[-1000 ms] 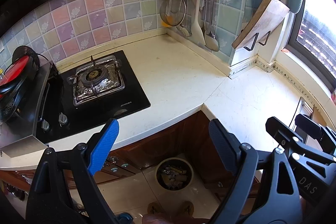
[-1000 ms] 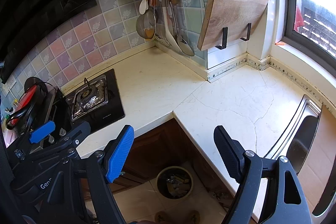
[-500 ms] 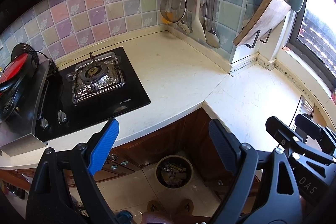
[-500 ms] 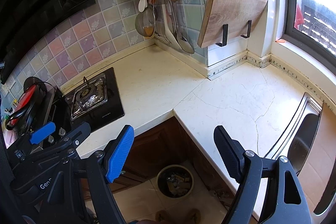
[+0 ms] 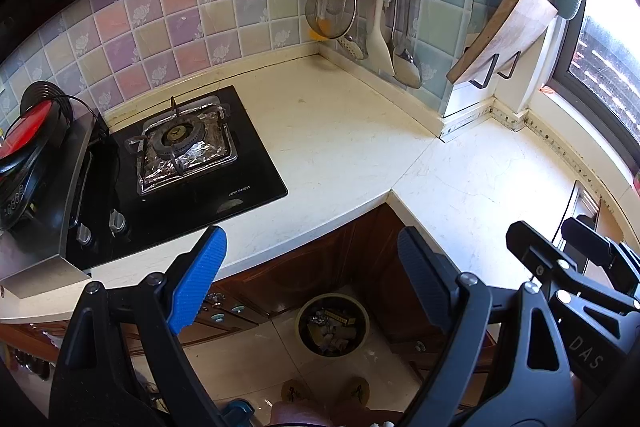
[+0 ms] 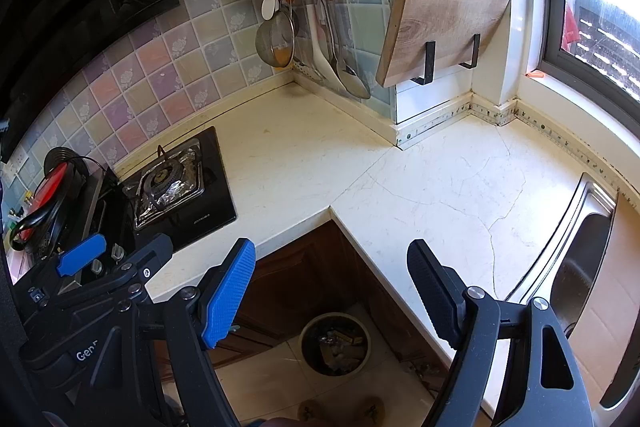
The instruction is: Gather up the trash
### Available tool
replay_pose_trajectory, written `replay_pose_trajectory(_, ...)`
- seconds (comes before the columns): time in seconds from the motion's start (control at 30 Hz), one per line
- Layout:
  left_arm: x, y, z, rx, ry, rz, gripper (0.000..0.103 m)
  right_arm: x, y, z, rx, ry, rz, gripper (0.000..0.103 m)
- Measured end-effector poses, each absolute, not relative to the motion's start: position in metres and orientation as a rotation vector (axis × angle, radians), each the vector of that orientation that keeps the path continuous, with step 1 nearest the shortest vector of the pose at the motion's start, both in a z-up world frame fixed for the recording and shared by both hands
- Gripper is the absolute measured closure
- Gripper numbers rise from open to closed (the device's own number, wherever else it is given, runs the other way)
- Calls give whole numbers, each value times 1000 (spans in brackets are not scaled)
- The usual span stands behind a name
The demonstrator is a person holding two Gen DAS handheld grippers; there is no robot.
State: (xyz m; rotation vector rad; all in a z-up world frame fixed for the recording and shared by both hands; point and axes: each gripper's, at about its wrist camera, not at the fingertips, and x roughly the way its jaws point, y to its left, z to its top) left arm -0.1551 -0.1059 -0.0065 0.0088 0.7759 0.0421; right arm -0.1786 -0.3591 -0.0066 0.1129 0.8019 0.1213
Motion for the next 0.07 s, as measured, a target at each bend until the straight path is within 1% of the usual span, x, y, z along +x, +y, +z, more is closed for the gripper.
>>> replay_pose_trajectory(0.07, -153, -104, -7, 9, 780, 40, 17, -180, -359, -10, 115, 805, 121, 23)
